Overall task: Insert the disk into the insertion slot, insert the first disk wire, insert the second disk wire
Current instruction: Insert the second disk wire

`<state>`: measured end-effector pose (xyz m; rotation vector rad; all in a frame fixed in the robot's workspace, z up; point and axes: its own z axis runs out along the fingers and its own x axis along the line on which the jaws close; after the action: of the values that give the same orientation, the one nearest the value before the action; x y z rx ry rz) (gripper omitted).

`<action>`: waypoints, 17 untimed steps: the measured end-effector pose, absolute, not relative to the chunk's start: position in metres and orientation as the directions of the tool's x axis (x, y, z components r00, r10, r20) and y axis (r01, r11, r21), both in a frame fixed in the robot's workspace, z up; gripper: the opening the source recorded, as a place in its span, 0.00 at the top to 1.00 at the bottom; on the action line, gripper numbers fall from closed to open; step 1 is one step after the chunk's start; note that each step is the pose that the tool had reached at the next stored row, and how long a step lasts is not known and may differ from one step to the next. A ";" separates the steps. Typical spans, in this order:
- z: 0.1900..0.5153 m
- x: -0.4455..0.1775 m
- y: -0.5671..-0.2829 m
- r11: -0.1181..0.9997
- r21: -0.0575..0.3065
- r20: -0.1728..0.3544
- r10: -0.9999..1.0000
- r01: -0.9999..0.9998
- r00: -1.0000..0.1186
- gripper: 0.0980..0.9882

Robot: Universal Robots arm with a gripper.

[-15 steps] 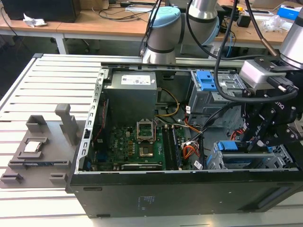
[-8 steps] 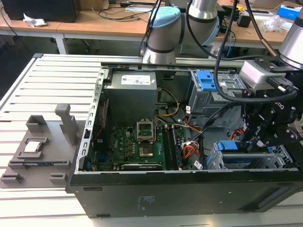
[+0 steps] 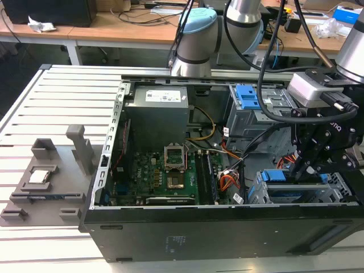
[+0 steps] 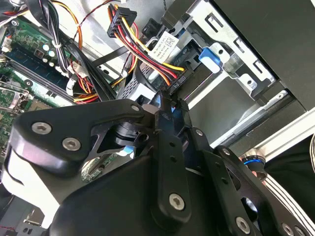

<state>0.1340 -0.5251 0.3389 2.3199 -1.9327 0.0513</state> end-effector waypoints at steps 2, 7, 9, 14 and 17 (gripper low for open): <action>0.340 0.134 -0.525 -0.177 0.071 0.103 -0.978 -0.982 0.183 0.89; 0.342 0.132 -0.525 -0.164 0.070 0.096 -0.981 -0.984 0.171 0.89; 0.342 0.131 -0.525 -0.126 0.070 0.095 -0.987 -0.990 0.133 0.89; 0.342 0.132 -0.525 -0.060 0.069 0.085 -0.994 -0.996 0.066 0.89; 0.341 0.133 -0.520 -0.060 0.069 0.084 -0.994 -0.996 0.066 0.89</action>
<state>0.1327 -0.5199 0.3413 2.2113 -2.0761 0.0211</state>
